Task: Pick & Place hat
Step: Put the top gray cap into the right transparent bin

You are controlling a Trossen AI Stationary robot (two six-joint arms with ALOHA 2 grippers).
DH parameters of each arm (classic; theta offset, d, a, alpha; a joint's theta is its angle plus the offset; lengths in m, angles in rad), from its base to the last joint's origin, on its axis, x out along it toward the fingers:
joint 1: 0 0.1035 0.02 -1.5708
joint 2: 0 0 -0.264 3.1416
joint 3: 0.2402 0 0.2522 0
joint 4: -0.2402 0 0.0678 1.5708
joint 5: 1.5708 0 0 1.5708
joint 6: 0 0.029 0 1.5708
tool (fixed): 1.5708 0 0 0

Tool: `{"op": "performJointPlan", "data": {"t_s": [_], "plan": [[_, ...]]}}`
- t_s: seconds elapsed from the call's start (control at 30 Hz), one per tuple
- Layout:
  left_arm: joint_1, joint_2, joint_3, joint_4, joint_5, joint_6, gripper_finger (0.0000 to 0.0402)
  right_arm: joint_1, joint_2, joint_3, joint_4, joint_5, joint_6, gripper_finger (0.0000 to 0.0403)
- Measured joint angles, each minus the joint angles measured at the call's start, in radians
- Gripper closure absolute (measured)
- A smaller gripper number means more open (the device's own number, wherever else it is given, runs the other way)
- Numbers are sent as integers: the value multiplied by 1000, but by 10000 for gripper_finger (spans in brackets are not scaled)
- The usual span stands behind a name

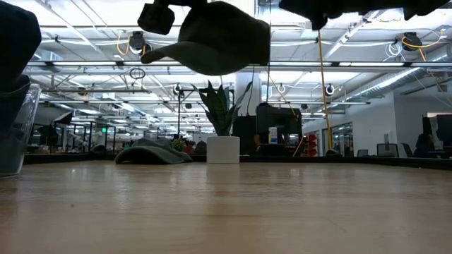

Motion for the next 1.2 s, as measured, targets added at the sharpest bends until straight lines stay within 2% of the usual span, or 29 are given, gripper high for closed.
{"op": "performJointPlan", "data": {"t_s": [0.1, 0.2, 0.37, 0.53, 0.67, 0.8, 1.0, 1.2], "plan": [[0, 0, 0, 0, 3, 0, 400, -26, -1, 8, 51, -39, 32, 249], [-1, 0, 0, 2, 4, 1, 399, -92, 23, 32, 48, -167, 150, 199], [0, 0, 0, 10, 10, 19, 399, -216, 91, 56, 44, -325, 320, 148], [0, 0, 0, 22, 39, 55, 400, -318, 170, 104, 104, -511, 484, 140], [0, 0, 0, 37, 45, 67, 400, -363, 226, 142, 111, -559, 529, 140], [-7, 0, 0, 35, 46, 74, 400, -400, 295, 164, 145, -662, 619, 140], [-14, 0, 0, 35, 46, 72, 400, -432, 404, 164, 210, -703, 709, 140], [-14, 0, 0, 35, 46, 70, 400, -435, 504, 164, 518, -853, 872, 140]]}}
